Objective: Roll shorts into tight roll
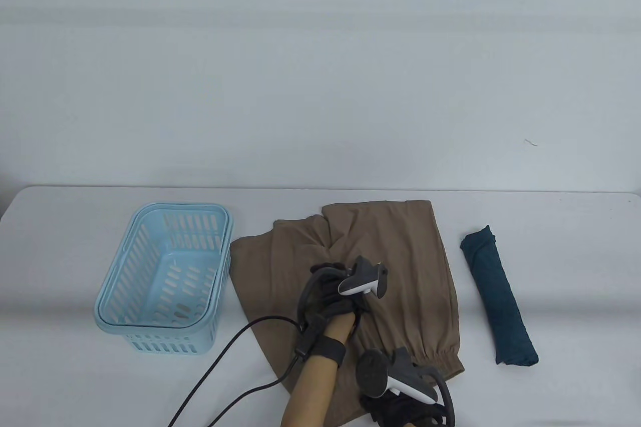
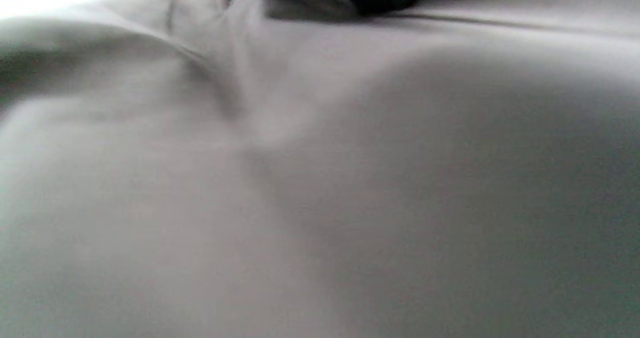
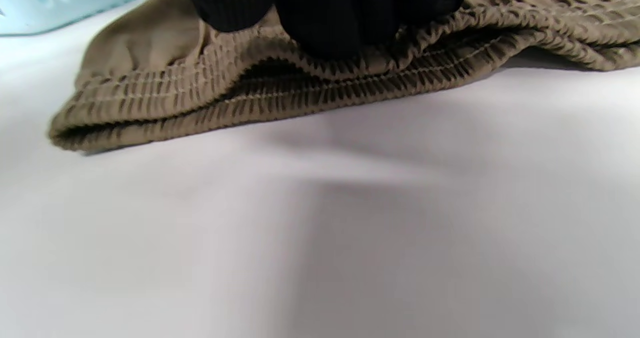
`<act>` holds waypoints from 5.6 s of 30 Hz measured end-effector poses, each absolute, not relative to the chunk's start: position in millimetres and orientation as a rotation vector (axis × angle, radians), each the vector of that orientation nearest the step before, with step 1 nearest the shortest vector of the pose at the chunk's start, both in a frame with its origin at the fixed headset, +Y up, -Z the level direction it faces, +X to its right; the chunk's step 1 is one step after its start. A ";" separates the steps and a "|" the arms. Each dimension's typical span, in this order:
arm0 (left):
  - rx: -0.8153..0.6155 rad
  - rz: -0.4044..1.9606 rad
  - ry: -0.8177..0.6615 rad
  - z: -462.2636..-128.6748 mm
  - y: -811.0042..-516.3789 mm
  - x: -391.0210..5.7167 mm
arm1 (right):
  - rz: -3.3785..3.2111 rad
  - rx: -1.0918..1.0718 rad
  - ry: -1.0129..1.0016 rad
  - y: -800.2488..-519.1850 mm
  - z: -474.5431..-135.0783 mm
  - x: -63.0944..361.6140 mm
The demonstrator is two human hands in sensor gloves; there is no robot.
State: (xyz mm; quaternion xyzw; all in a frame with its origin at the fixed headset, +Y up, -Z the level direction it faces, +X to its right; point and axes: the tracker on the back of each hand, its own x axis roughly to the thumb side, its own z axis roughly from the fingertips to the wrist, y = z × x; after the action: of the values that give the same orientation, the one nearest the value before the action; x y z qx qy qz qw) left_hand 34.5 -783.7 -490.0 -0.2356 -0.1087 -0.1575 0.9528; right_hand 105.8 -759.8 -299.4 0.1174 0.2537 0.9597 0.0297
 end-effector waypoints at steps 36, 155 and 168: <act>-0.426 -0.286 -0.253 -484.5 -785.6 23.9 | 3.178 -0.252 0.867 -765.6 -346.0 175.7; -0.002 0.200 -0.384 -293.0 -543.0 -165.7 | 2.514 0.109 0.052 -649.0 -329.9 316.0; -0.184 -0.072 -0.056 -434.8 -592.3 -134.9 | 2.692 -0.123 0.151 -678.8 -409.3 293.2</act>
State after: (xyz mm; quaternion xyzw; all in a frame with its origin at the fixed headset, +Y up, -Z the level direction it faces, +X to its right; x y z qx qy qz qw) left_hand -134.9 -592.3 -434.8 -0.0918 -0.0280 -0.0359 0.9947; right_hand 293.2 -678.8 -409.3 -0.0445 0.0544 0.9731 0.2195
